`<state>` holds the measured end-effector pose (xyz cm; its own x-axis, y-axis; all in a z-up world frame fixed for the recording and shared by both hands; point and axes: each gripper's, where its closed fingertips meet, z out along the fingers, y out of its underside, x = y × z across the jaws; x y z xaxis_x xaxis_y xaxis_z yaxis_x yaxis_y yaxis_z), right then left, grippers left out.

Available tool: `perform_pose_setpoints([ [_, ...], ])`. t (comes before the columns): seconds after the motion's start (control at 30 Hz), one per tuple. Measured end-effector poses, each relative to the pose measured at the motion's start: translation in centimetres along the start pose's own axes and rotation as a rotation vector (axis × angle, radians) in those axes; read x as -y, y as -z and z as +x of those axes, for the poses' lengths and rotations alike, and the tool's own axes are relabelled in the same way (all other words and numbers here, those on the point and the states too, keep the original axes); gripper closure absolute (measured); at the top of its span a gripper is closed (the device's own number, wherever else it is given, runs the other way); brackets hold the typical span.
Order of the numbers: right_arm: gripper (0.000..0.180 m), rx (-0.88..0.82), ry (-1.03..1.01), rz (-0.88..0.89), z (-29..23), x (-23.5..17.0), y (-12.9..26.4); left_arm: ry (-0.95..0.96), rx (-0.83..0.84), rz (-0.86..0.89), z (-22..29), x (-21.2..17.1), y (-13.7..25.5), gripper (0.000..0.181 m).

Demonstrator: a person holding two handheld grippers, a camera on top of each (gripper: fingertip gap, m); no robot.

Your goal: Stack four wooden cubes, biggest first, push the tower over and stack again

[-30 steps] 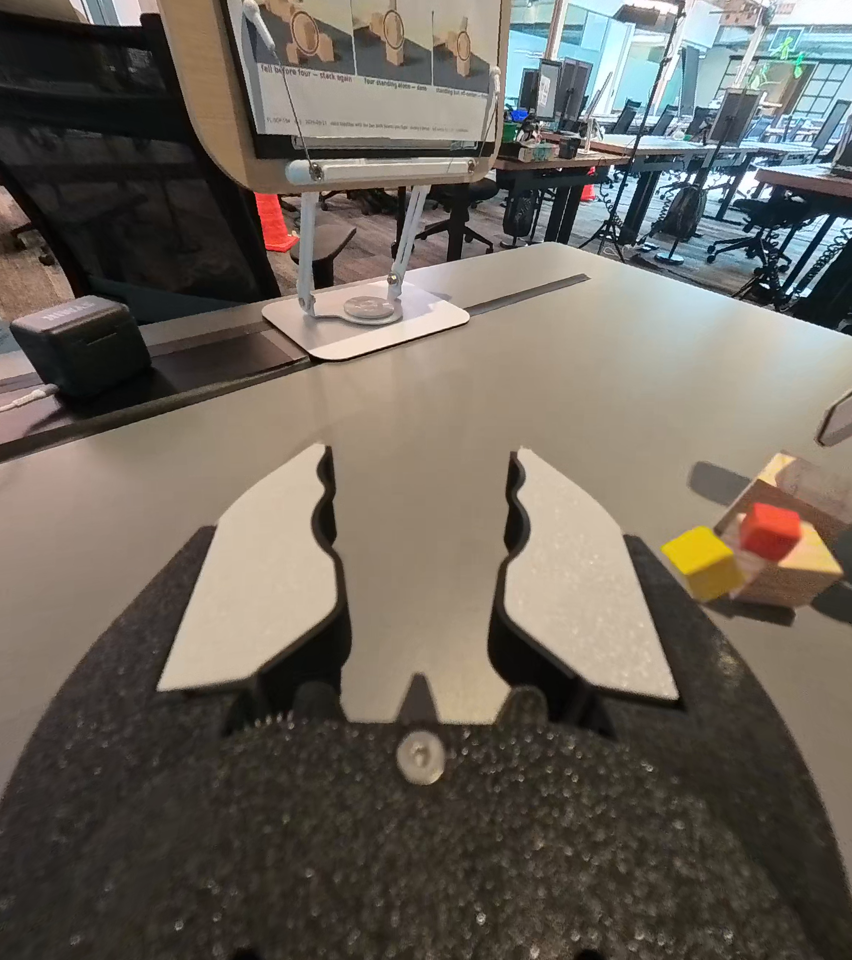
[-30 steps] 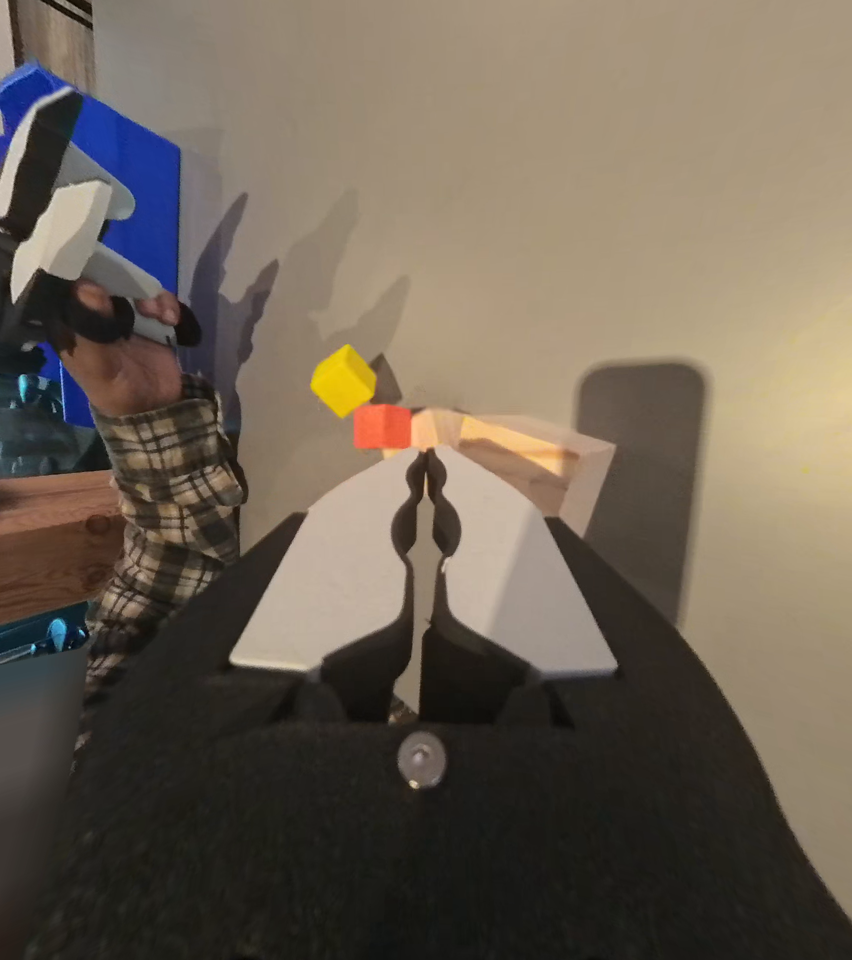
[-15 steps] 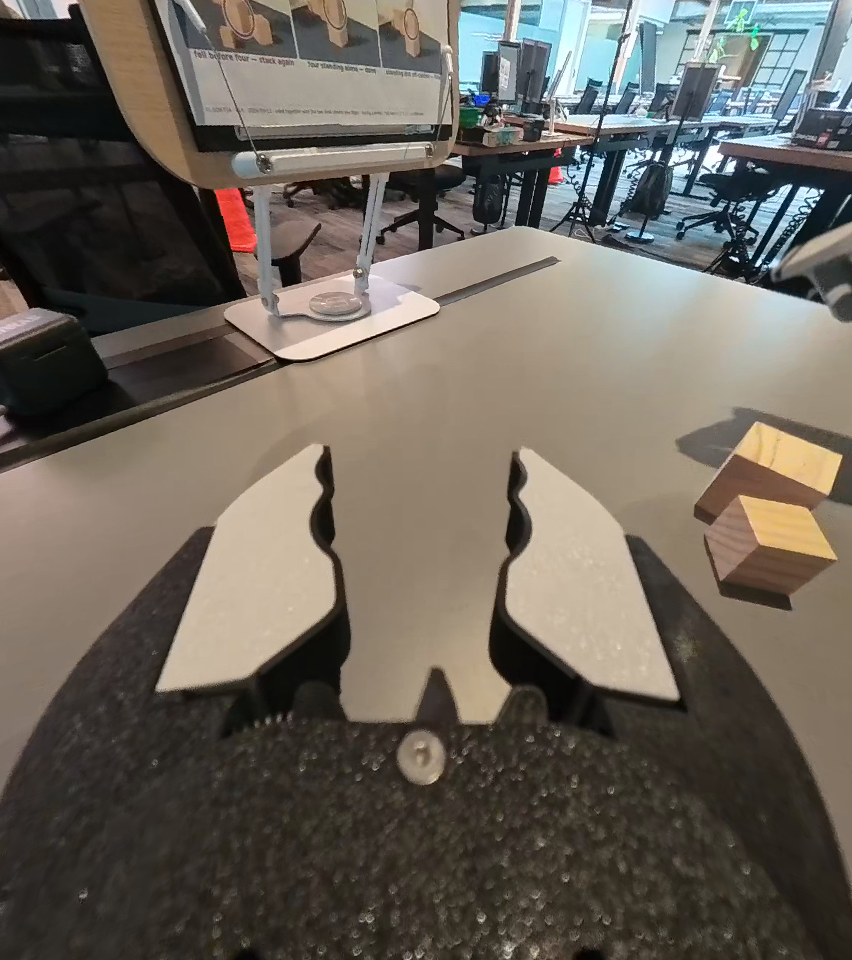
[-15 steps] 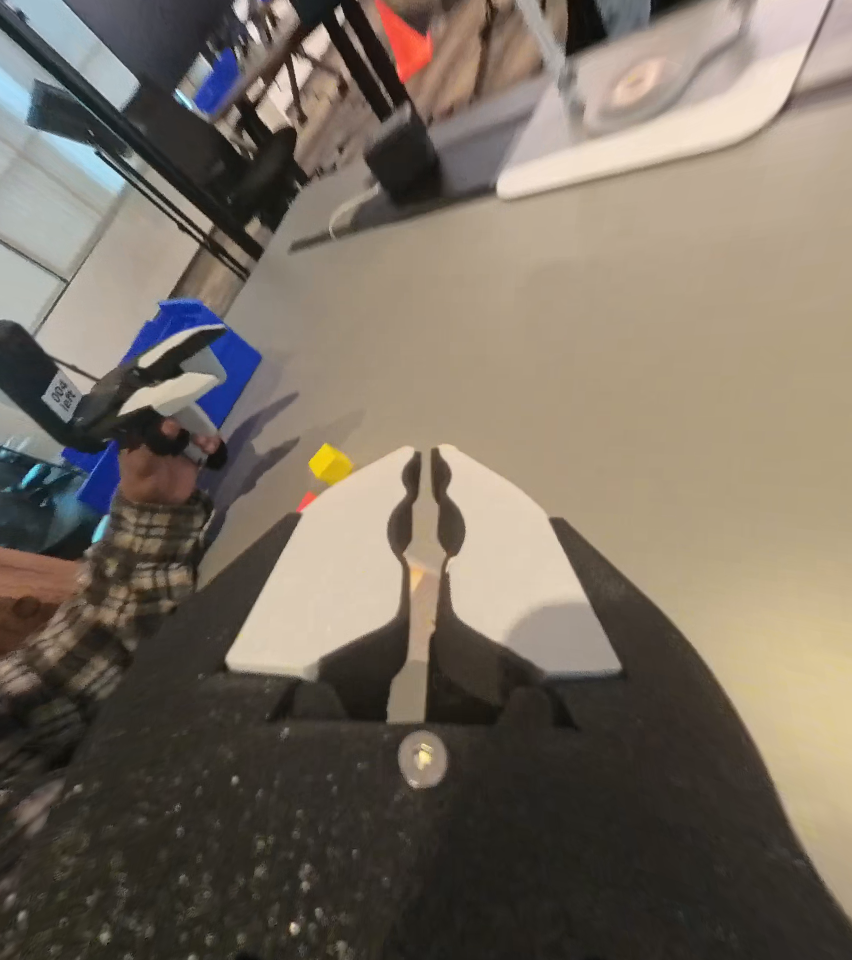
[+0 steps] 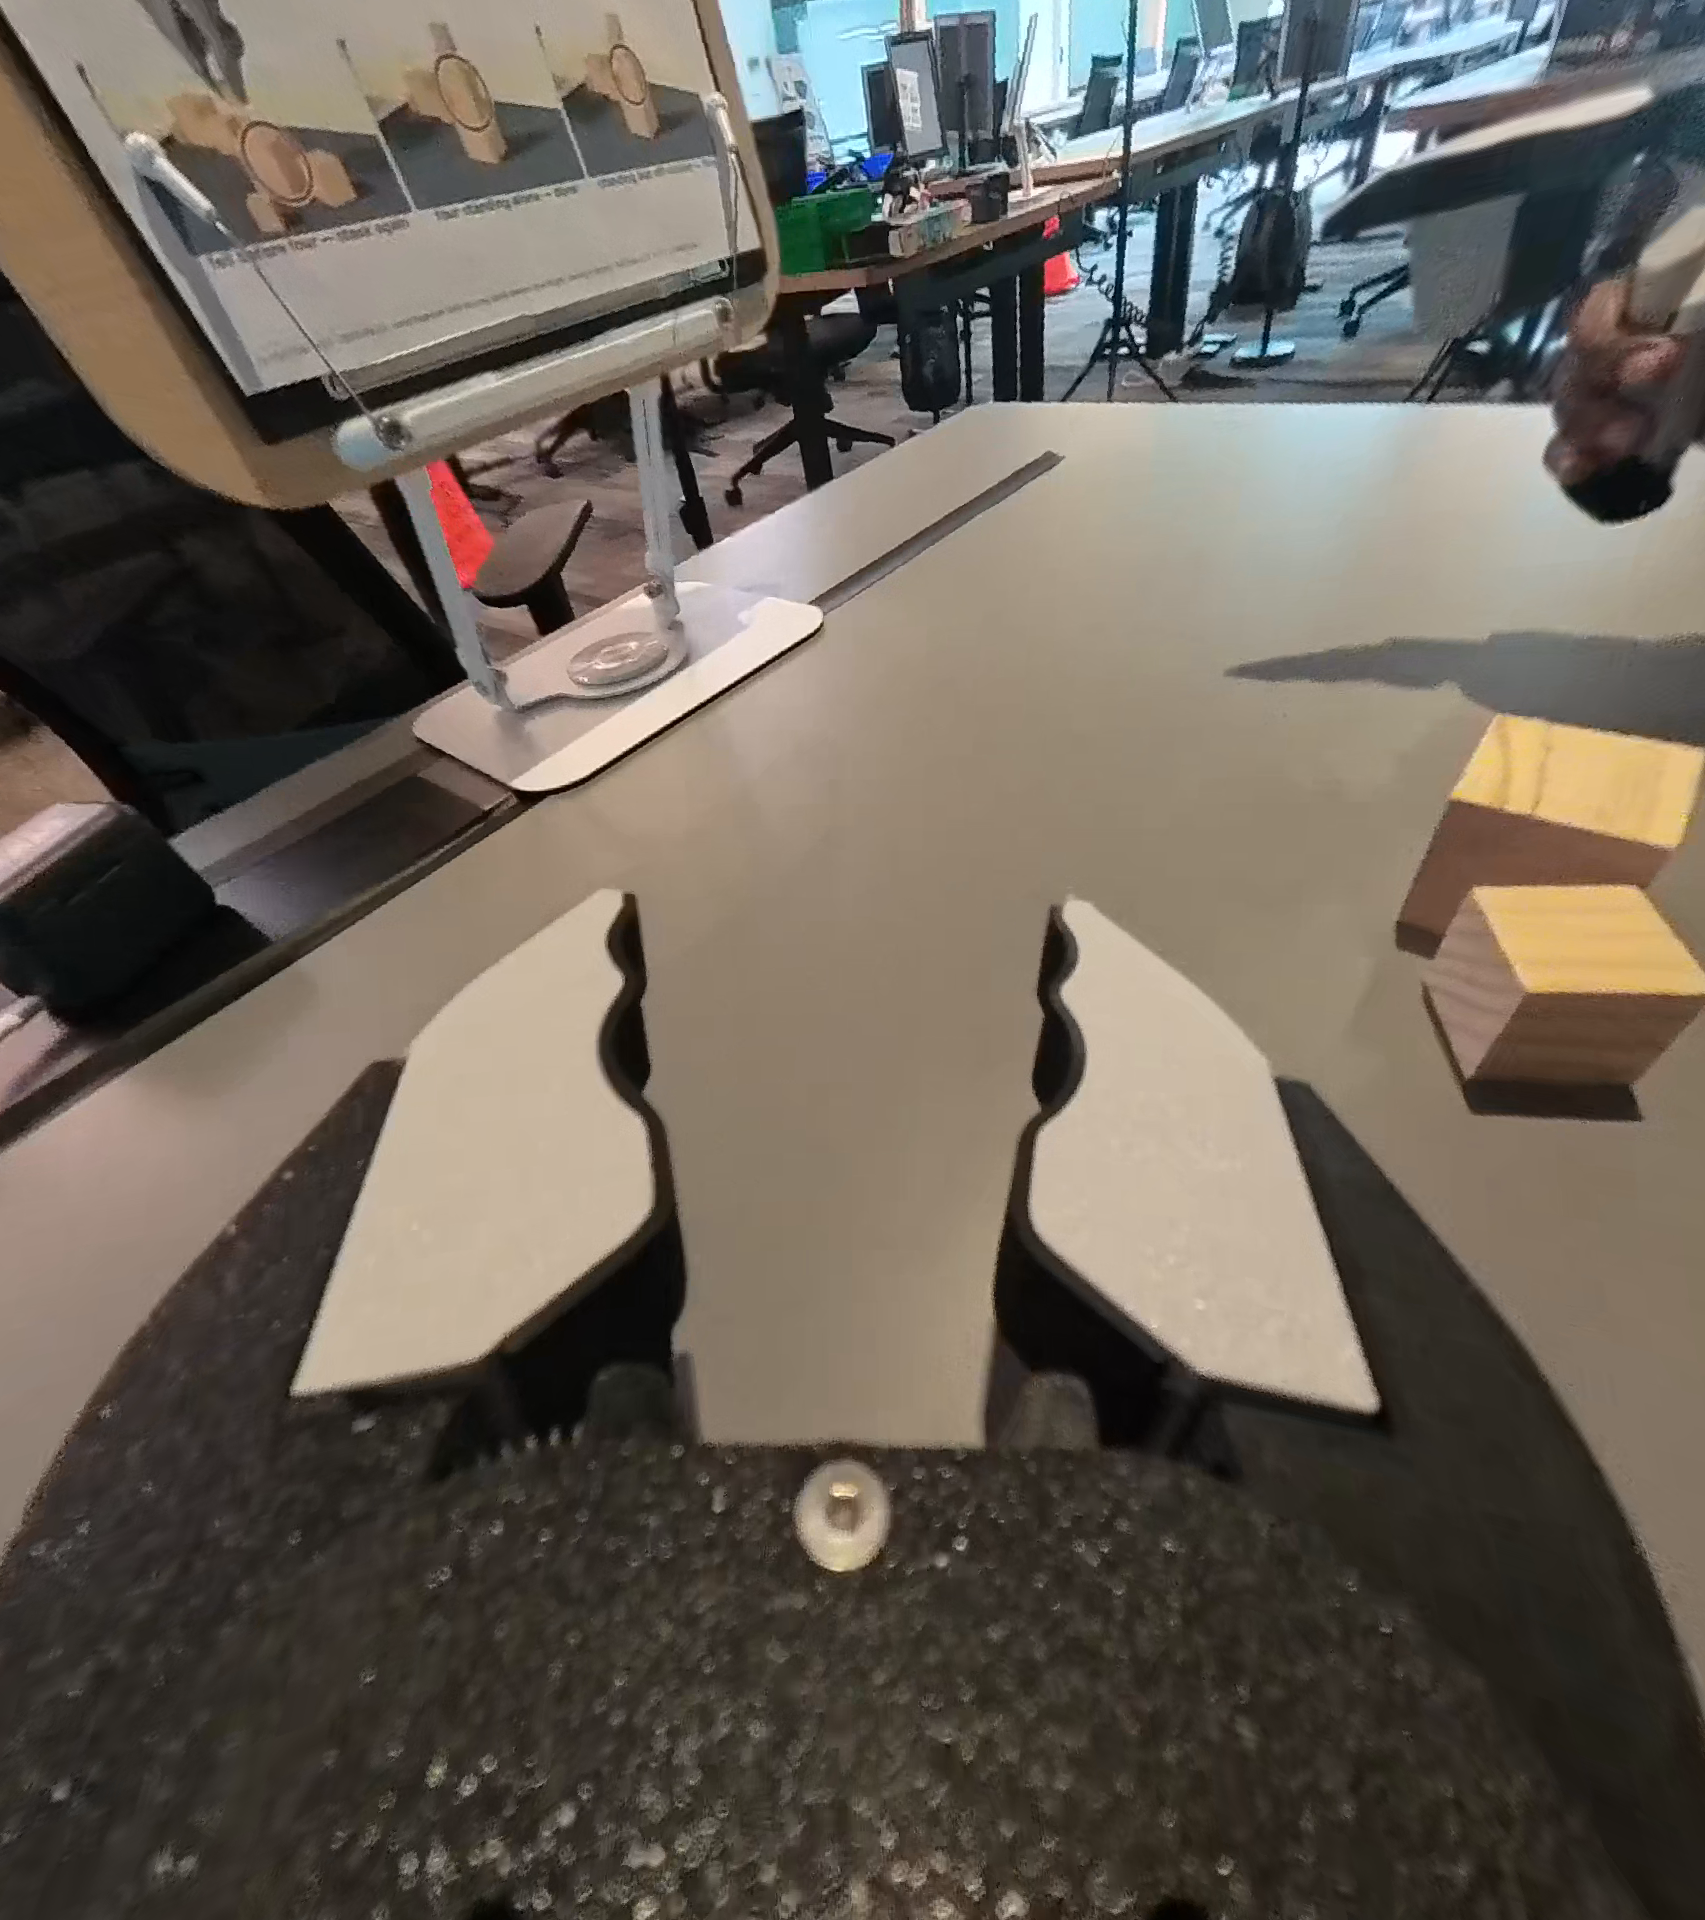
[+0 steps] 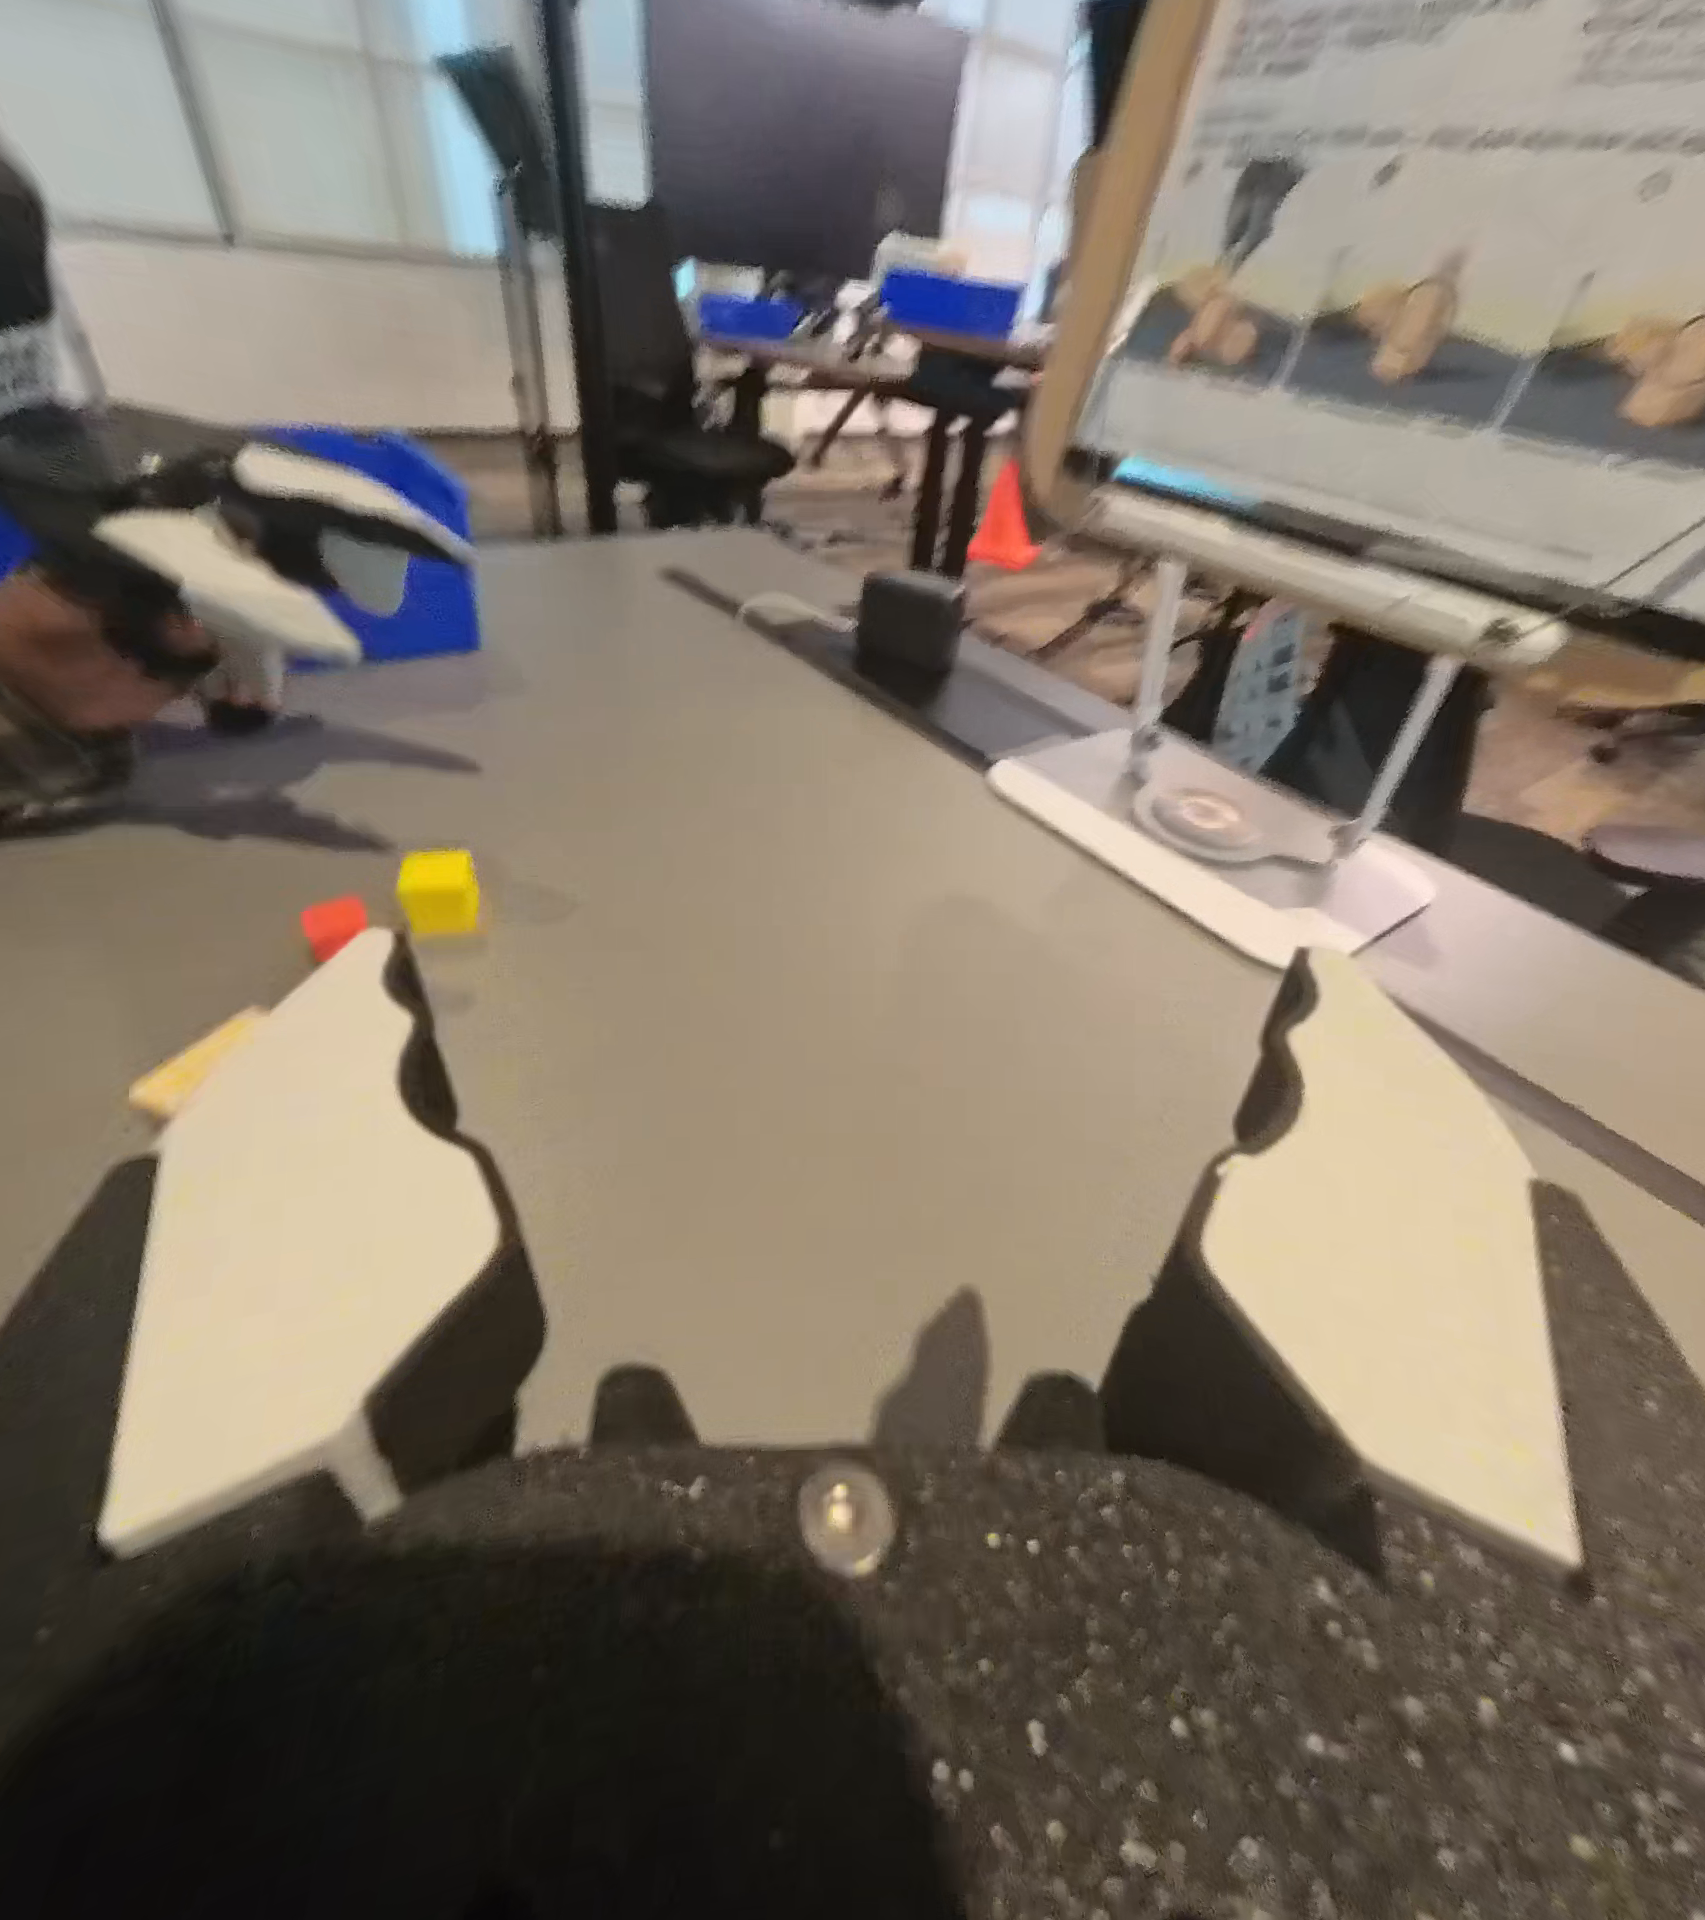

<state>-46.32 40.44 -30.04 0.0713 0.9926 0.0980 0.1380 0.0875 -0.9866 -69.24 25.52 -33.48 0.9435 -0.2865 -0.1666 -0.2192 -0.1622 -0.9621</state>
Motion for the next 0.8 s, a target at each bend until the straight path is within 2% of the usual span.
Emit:
perform_pose_setpoints([
  [0.17,0.034,0.166,0.027,-0.120,-0.5,-3.4,-0.5,-0.086,-0.002,-0.055,1.2,-0.9,-0.9,0.102],
  [0.33,0.034,0.275,0.021,-0.121,-1.5,-5.0,-0.3,0.004,-0.126,-0.092,4.6,-0.7,-1.7,0.096],
  [0.6,0.037,0.319,-0.004,-0.025,-2.8,-4.2,0.8,0.126,-0.231,-0.310,13.4,-1.6,-2.1,0.087],
  [0.8,0.045,0.298,0.042,-0.002,-3.1,-3.7,1.0,0.191,-0.219,-0.412,17.8,-2.4,-3.2,0.083],
])
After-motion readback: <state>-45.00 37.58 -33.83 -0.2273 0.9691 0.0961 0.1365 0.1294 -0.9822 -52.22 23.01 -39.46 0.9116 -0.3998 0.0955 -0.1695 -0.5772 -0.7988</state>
